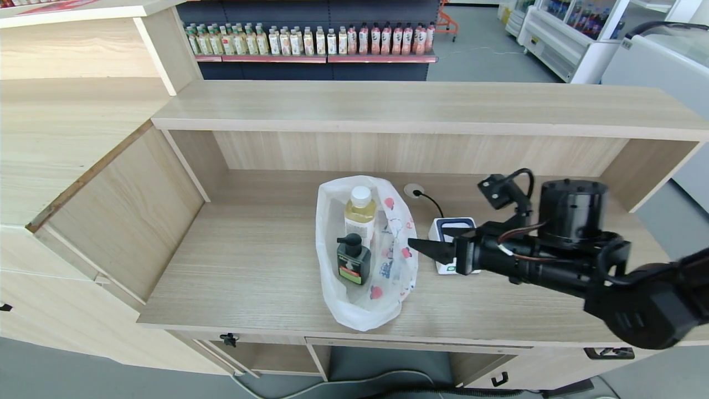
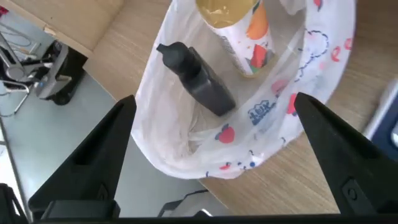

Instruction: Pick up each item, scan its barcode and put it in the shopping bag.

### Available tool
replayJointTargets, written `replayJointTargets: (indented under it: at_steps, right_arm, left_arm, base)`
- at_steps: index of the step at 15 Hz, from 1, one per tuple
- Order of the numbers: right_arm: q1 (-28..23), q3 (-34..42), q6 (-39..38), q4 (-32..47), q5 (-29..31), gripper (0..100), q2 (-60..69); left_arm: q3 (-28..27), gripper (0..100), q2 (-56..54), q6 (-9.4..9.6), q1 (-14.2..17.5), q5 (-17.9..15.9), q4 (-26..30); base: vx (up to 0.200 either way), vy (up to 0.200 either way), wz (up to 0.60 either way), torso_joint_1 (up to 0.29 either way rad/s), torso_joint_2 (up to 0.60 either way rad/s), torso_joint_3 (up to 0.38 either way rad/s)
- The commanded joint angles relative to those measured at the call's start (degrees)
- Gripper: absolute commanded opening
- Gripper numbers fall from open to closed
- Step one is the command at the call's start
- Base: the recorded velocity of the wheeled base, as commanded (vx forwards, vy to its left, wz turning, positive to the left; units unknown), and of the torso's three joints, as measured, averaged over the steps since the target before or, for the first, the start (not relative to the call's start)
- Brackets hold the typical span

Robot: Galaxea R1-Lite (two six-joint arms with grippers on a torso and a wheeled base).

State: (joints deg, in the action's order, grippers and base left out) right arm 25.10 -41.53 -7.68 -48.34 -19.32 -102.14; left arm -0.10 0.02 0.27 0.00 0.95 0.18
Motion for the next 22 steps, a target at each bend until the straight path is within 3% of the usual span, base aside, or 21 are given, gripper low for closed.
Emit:
replayJointTargets:
  at_steps: [1, 4, 7, 10, 15, 17, 20, 22]
  right_arm:
    - [-5.1, 10.7, 2.9, 5.4, 4.6, 100, 17.1]
    - [-9.7, 24.1, 5.2, 6.6, 19.4, 100, 32.0]
    - [-14.1, 41.0, 7.9, 6.8, 21.3, 100, 48.5]
    - [-15.7, 41.5, 8.6, 20.5, 22.7, 100, 63.3]
    - [-22.6, 41.5, 11.3, 45.1, 22.1, 100, 88.6]
    - [-22.2, 41.5, 11.3, 45.3, 22.1, 100, 92.0]
    - [-25.3, 41.5, 13.1, 48.6, 17.2, 100, 102.1]
    - [-25.1, 41.5, 13.2, 48.8, 17.4, 100, 102.1]
  left_arm:
    - [0.0, 100, 0.0, 0.0, 0.0, 0.0, 0.0]
    - [0.0, 100, 0.0, 0.0, 0.0, 0.0, 0.0]
    - [0.0, 100, 0.0, 0.0, 0.0, 0.0, 0.0]
    - [0.1, 100, 0.0, 0.0, 0.0, 0.0, 0.0]
    - [0.0, 100, 0.0, 0.0, 0.0, 0.0, 0.0]
    - [0.0, 100, 0.0, 0.0, 0.0, 0.0, 0.0]
    - [0.1, 100, 0.0, -0.09, 0.0, 0.0, 0.0]
    - [0.0, 100, 0.0, 0.0, 0.0, 0.0, 0.0]
  base:
    - [0.0, 0.0, 0.0, 0.0, 0.0, 0.0]
    - [0.0, 0.0, 0.0, 0.0, 0.0, 0.0]
    - [0.0, 0.0, 0.0, 0.0, 0.0, 0.0]
    - [0.0, 0.0, 0.0, 0.0, 0.0, 0.0]
    - [0.0, 0.0, 0.0, 0.0, 0.0, 0.0]
    - [0.0, 0.0, 0.0, 0.0, 0.0, 0.0]
    - [0.0, 0.0, 0.0, 0.0, 0.0, 0.0]
    - [0.0, 0.0, 0.0, 0.0, 0.0, 0.0]
